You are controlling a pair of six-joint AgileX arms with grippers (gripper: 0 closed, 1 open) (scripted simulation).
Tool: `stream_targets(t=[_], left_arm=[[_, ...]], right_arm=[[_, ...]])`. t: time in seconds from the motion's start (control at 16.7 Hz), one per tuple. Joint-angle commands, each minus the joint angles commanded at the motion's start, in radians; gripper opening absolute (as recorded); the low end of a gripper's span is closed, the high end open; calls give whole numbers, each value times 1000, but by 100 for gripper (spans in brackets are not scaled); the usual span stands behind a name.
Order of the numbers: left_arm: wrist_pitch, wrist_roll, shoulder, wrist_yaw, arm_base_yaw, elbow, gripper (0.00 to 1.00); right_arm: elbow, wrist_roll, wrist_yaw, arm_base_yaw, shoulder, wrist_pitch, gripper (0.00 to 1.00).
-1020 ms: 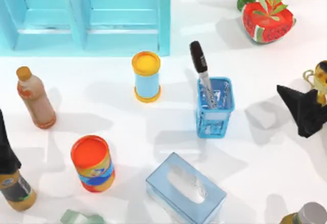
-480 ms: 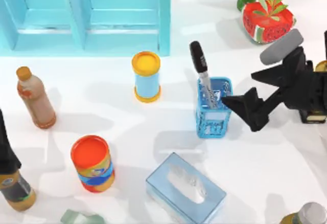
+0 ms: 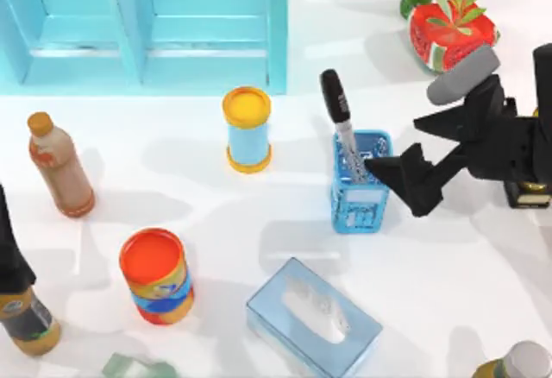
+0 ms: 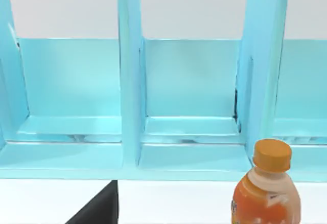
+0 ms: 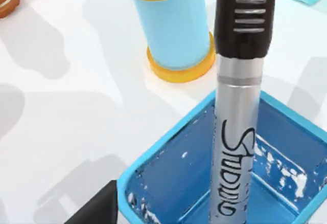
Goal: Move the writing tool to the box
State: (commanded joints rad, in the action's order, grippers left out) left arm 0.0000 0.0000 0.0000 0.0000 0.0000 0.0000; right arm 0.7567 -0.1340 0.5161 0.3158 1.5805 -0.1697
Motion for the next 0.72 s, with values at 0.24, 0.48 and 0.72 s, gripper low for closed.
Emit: stream_targets(t=[0.24, 0.48, 0.72], left_arm=[[0, 0, 0, 0, 0, 0, 100], [0, 0, 0, 0, 0, 0, 100], [0, 0, 0, 0, 0, 0, 100]], right_arm=[[91, 42, -51, 61, 191, -110, 100], [162, 82, -100, 119, 338, -204, 100], [168, 86, -105, 125, 350, -213, 100]])
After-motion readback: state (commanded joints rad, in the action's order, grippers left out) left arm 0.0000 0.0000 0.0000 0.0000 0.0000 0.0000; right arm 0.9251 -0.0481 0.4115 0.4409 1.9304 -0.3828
